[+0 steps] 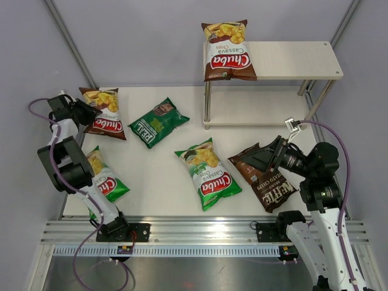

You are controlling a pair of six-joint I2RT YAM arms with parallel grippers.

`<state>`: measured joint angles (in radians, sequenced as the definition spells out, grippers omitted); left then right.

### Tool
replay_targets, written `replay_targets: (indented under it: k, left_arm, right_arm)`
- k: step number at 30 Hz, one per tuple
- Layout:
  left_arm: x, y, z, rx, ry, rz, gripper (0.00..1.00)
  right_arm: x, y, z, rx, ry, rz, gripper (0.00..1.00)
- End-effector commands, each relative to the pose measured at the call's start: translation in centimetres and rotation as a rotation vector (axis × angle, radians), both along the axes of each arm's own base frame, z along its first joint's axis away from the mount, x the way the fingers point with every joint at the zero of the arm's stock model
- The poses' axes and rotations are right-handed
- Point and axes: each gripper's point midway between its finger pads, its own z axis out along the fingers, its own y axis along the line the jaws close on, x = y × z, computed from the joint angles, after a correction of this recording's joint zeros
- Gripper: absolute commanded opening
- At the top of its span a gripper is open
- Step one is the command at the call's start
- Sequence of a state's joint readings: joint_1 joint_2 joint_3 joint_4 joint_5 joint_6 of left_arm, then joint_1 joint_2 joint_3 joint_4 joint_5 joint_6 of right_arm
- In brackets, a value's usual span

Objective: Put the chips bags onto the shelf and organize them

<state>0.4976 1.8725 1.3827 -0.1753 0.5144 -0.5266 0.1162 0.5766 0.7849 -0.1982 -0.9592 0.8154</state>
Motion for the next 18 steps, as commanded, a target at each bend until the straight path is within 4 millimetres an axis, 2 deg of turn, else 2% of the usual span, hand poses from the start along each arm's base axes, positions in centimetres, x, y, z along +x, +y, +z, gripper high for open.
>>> replay_targets:
  k: [1, 3, 6, 7, 8, 9, 10, 11, 12, 13, 14, 15, 16, 17, 18]
  left_arm:
    - [0.7, 1.4, 9.4, 0.022, -0.239, 0.146, 0.0]
    - [0.1, 0.9, 12.4, 0.022, -0.307, 0.164, 0.0]
    - [-1.3, -0.1, 14.1, -0.066, -0.335, 0.206, 0.0]
    - [-2.2, -1.1, 16.4, -0.121, -0.383, 0.217, 0.0]
    - [-2.9, -1.9, 16.0, -0.164, -0.384, 0.214, 0.0]
    - [-3.5, -2.6, 16.6, -0.197, -0.398, 0.217, 0.0]
    - [-4.6, -4.1, 18.8, -0.251, -0.438, 0.215, 0.02]
    - [-5.4, -5.0, 18.2, -0.293, -0.42, 0.214, 0.03]
    - [-6.1, -6.0, 19.1, -0.315, -0.441, 0.203, 0.05]
    - [-7.2, -8.0, 21.1, -0.347, -0.479, 0.158, 0.05]
    - [-7.9, -9.1, 21.7, -0.361, -0.484, 0.145, 0.05]
    - [-8.5, -10.1, 21.8, -0.378, -0.477, 0.135, 0.04]
    - [-9.2, -11.9, 22.3, -0.414, -0.472, 0.106, 0.03]
    - [-10.9, -12.9, 23.7, -0.423, -0.501, 0.107, 0.03]
    - [-11.7, -13.7, 23.0, -0.449, -0.488, 0.112, 0.03]
  right_arm:
    - [0.8, 0.0, 1.1, 0.006, -0.043, -0.017, 0.99]
    - [1.3, 0.0, 0.8, 0.01, -0.021, -0.023, 0.99]
    - [2.1, 0.3, 1.2, 0.045, -0.015, -0.016, 0.99]
    - [2.4, 0.4, 1.1, 0.059, 0.004, -0.009, 1.0]
    - [2.5, 0.5, 1.7, 0.078, -0.022, 0.004, 0.99]
    - [3.1, 0.8, 1.8, 0.109, 0.027, 0.017, 1.0]
    - [3.0, 1.2, 2.6, 0.133, -0.016, 0.043, 0.99]
    - [3.2, 1.6, 2.9, 0.152, -0.011, 0.06, 0.99]
    - [3.8, 2.3, 3.3, 0.17, -0.003, 0.085, 1.0]
    - [3.2, 4.0, 3.6, 0.172, 0.0, 0.135, 0.99]
    - [2.9, 5.4, 3.7, 0.162, -0.007, 0.168, 1.0]
    - [3.7, 6.9, 3.6, 0.116, -0.019, 0.173, 1.0]
    - [3.8, 8.1, 3.6, 0.105, -0.024, 0.179, 0.99]
    - [3.2, 10.1, 3.9, 0.107, -0.029, 0.189, 1.0]
    - [4.0, 11.2, 4.0, 0.113, -0.03, 0.171, 0.99]
